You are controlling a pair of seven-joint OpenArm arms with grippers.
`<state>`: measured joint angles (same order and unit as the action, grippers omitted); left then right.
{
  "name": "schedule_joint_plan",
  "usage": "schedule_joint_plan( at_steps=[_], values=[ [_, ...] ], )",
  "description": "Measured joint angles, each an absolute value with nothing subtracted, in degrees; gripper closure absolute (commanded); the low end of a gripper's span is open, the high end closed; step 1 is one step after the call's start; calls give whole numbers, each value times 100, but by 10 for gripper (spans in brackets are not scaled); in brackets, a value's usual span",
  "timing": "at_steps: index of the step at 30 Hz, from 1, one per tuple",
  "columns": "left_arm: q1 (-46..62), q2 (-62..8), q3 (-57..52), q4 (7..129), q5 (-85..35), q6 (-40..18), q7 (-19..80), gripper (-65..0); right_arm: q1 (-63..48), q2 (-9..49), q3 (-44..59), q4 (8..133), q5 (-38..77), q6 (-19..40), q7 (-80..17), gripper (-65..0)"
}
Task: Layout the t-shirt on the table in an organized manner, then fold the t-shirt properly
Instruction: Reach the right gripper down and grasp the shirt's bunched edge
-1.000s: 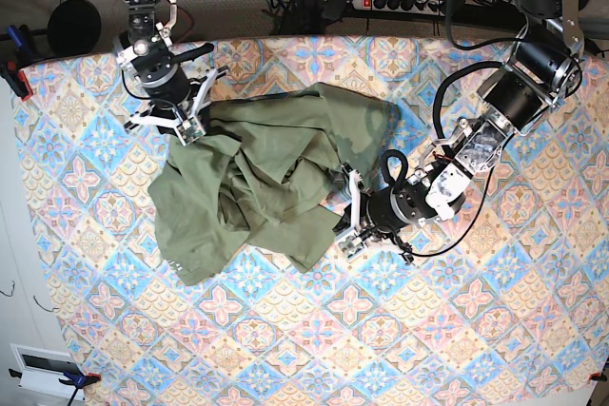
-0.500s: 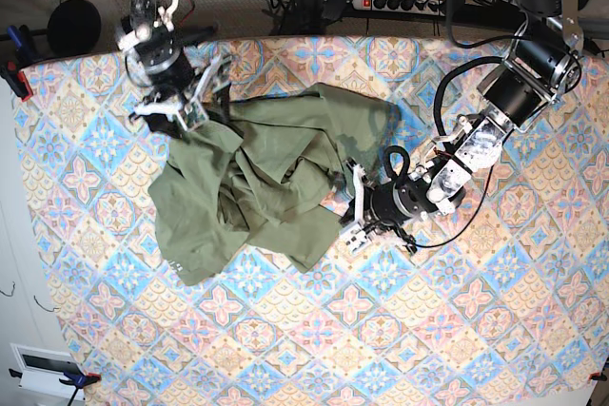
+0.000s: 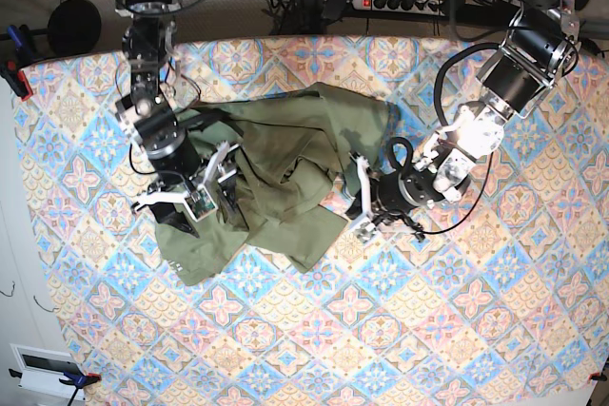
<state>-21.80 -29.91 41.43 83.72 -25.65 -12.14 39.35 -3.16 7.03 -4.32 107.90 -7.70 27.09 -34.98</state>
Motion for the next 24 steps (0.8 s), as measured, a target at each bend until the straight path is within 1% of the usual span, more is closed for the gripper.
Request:
schedule_joint_plan(
  at_steps=[3, 7, 12, 17, 24],
  values=[
    [-2112, -3013, 4034, 8372, -2567, -1184, 3953, 0, -130, 722, -545, 10562, -819, 2633, -3483, -362],
    [-2110, -2982, 4036, 8372, -2571, -1229, 3940, 0, 82, 683, -687, 10077, -749, 2768, -3529, -362],
    [-2110, -2985, 4036, 8372, -2567, -1203, 3942, 0, 482, 718, -655, 9653, -805, 2670, -3457, -362],
    [-2110, -2987, 4036, 8372, -2569, -1219, 3938, 0, 670, 698, -666, 9105, -790, 2692, -3520, -361],
    [-2108, -2998, 4036, 8372, -2569, -1208, 3942, 0, 703, 698, -666, 8812, -792, 2689, -3498, -361]
  ],
)
